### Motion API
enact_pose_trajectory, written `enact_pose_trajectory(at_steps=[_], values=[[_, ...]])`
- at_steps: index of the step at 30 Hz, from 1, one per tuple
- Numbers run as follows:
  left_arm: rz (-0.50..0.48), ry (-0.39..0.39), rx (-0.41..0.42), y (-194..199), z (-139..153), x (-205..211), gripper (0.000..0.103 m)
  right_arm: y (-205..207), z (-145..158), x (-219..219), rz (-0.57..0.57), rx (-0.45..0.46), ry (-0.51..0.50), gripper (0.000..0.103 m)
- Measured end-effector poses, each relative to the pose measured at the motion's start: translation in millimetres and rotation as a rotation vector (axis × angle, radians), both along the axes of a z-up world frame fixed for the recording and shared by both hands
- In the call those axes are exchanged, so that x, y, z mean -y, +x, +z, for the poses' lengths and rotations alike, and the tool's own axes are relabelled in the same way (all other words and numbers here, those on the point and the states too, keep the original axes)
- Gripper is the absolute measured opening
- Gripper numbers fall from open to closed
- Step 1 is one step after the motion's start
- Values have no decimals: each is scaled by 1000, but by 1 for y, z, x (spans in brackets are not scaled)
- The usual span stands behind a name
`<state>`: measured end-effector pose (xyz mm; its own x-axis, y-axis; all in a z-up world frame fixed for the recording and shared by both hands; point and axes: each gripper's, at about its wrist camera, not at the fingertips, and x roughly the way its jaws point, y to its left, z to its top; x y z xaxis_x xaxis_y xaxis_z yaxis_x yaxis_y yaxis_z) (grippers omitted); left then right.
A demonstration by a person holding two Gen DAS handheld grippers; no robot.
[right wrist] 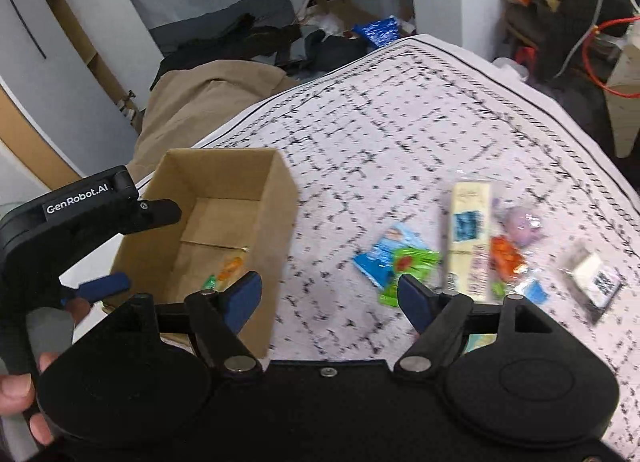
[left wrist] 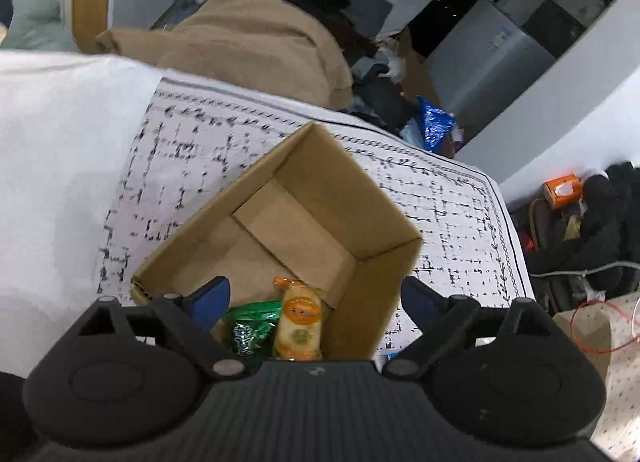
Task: Organize snacks
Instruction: 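Open the left tool over the box while the right tool releases the bread packet inside, then move both tools back from the box to the snack pile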
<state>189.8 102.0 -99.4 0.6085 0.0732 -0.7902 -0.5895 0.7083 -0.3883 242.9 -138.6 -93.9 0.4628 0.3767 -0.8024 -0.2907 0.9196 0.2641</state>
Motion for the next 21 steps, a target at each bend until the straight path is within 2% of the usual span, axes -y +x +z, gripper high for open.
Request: enact_pose_trajectory(at_steps=[5,7,9,12,14,21], values=[[-57,24,-1,6,-3,22,98,-6,1,30,-29,22,-13,82],[-90,18,-14,8,-7,30,100,-8,0,45,-53,26,-4,93],[-127,25,8,9,-6,41,103,-9,0,60,-90,35,-8,100],[-187,78,30,10,-3,60,103,-11,-3,84,-135,45,1,102],[-227,69,48,11,-3,71,103,-13,-6,101,-165,45,16,103],[-338,124,35,17,-9,105,103,-16,-21,148,-241,43,17,103]])
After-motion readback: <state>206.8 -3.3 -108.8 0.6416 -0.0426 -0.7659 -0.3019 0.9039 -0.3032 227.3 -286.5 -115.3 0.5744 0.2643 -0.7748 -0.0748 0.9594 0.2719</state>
